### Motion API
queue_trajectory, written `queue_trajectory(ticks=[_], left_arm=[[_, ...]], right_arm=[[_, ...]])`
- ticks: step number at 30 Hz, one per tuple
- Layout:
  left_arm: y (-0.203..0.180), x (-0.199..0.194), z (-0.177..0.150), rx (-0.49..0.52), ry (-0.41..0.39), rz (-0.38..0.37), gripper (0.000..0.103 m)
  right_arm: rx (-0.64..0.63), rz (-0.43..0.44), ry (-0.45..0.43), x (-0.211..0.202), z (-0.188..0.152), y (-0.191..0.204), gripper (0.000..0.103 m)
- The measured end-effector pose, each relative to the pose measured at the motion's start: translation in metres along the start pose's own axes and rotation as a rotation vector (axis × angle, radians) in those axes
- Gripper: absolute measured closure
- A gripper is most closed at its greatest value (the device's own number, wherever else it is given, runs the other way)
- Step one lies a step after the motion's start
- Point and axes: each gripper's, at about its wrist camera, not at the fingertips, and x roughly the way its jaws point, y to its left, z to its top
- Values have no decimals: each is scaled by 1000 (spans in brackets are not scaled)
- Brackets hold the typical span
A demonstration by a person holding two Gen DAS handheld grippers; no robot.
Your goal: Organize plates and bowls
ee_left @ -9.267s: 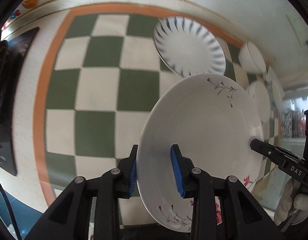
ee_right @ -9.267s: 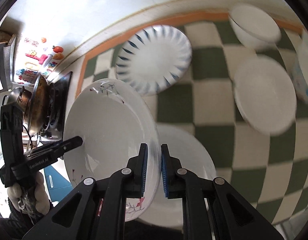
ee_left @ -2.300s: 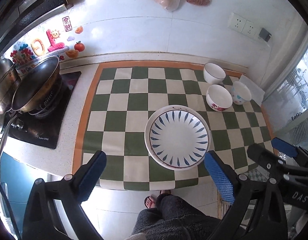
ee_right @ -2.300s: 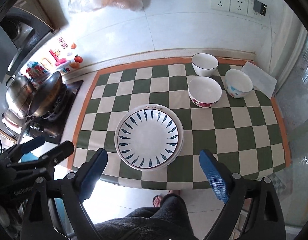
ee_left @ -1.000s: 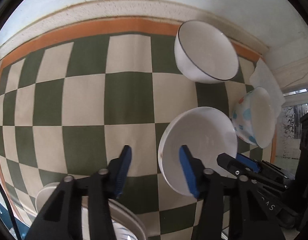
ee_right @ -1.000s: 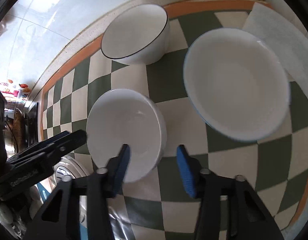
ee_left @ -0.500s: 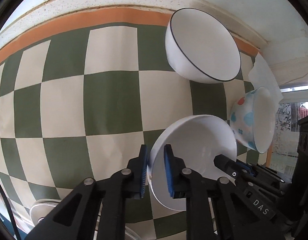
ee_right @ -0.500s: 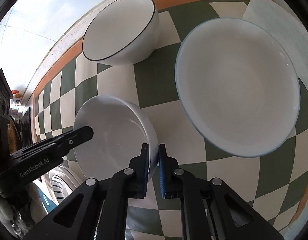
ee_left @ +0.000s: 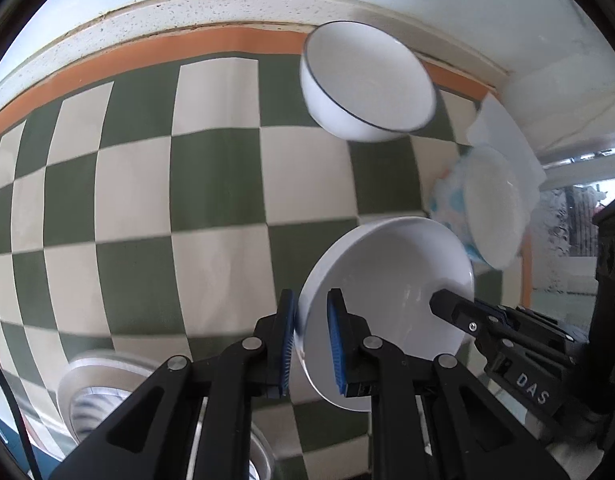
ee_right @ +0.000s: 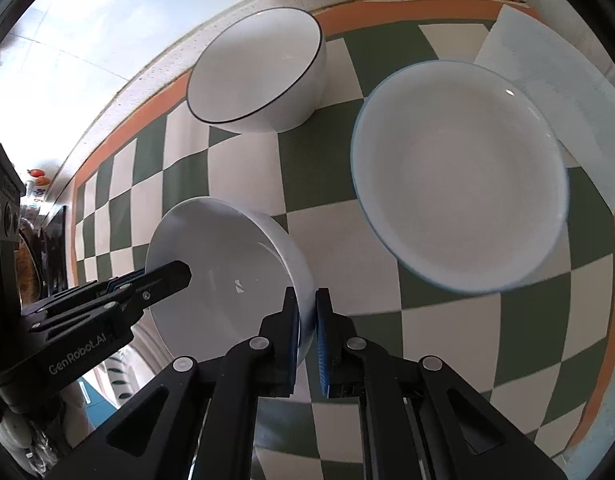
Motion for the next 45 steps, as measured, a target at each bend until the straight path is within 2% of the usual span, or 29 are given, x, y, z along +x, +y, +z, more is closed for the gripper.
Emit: queue_trajectory(ticks=[7,13,18,23,29,33,35,37,38,39,41,43,45], left_arm=[[-18,-13,-42,28,14,-21,89],[-32,2,-79,57,61,-19,89],[-32,30,-97,53,124,-6,89],[-34,45,-106,42,152,4,89],[-40,40,-104,45,120,49,88],[-39,18,-103,36,66,99,88],[-41,2,-102,44,26,120,84],[-45,-14,-100,56,-22,131,79],[-48,-20,-98,64,-42,135,73],[-52,-25,-95,71,-60,137,72],[-58,-34,-86,84,-88,131,62],[-65,-35,-74,83,-103,124,57],[-70,-35,-59,75,-111,115,55]], right_arm=[[-8,23,13,-28,-40,-11,94],[-4,19,43,-37,-83,-31,94],[18,17,93,-21,-109,-50,94],[37,17,130,2,-121,-61,94],[35,40,145,10,-122,-63,94],[43,64,159,7,-119,-64,92],[45,78,153,-1,-118,-66,92],[55,88,138,-8,-116,-67,87],[56,85,121,-16,-114,-69,85],[53,81,108,-22,-112,-70,80],[55,80,72,-37,-105,-75,65],[57,84,35,-52,-98,-79,37],[69,82,-14,-68,-86,-85,25]])
